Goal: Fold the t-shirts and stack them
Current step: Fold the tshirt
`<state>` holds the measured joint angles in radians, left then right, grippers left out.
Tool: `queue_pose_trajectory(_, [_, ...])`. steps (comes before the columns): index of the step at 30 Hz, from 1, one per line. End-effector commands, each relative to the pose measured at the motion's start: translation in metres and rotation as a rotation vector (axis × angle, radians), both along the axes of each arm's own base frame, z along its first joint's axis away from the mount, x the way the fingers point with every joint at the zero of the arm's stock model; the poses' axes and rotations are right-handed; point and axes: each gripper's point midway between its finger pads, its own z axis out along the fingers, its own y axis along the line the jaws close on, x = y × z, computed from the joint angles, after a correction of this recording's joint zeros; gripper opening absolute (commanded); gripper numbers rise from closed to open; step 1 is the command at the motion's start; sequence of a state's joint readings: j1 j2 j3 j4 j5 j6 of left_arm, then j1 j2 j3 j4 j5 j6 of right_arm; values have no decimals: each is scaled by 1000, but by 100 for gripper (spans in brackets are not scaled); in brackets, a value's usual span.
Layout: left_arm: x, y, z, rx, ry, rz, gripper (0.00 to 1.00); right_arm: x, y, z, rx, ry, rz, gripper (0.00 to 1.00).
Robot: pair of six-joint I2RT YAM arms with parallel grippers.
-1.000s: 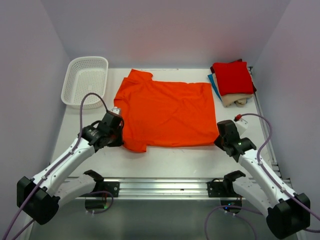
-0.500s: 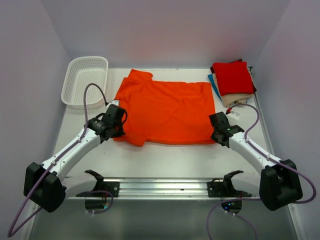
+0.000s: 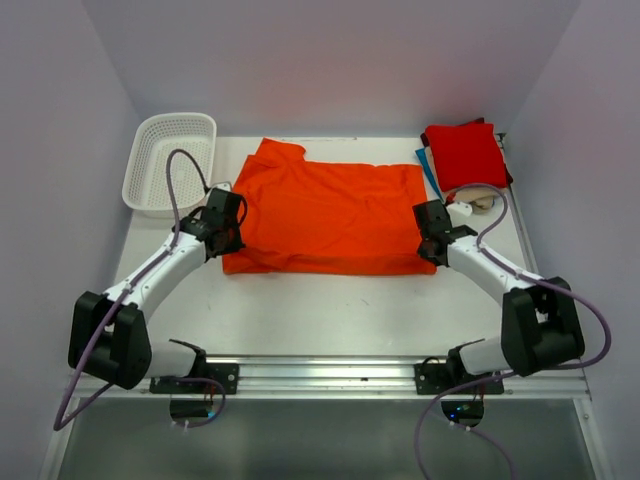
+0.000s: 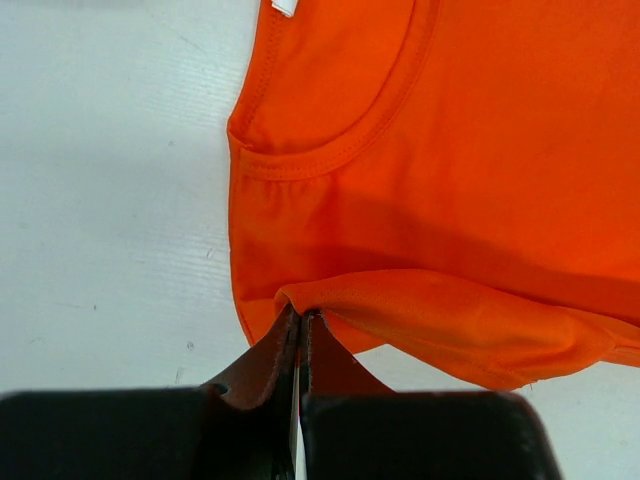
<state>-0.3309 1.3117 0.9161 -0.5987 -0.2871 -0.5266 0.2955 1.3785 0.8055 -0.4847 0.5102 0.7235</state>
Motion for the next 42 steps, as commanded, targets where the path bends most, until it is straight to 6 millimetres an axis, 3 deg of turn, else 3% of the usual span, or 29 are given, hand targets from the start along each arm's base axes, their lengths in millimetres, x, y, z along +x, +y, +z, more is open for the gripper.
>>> queue_pose_trajectory(1, [39, -4, 26, -12, -119, -19, 0, 29, -5, 15, -31, -72, -20, 0])
queue_pose_trajectory(10, [76, -13, 23, 5, -119, -36, 0, 54, -7, 14, -43, -66, -24, 0])
queue_pose_trajectory(24, [93, -7, -7, 32, -50, -10, 0, 75, -12, 8, -37, -56, -35, 0])
queue_pose_trajectory(36, [111, -6, 29, 15, -145, 0, 0, 91, -13, 21, -20, -131, -38, 0])
queue_pose_trajectory(42, [120, -3, 17, 29, -110, 3, 0, 106, -13, 13, -24, -107, -36, 0])
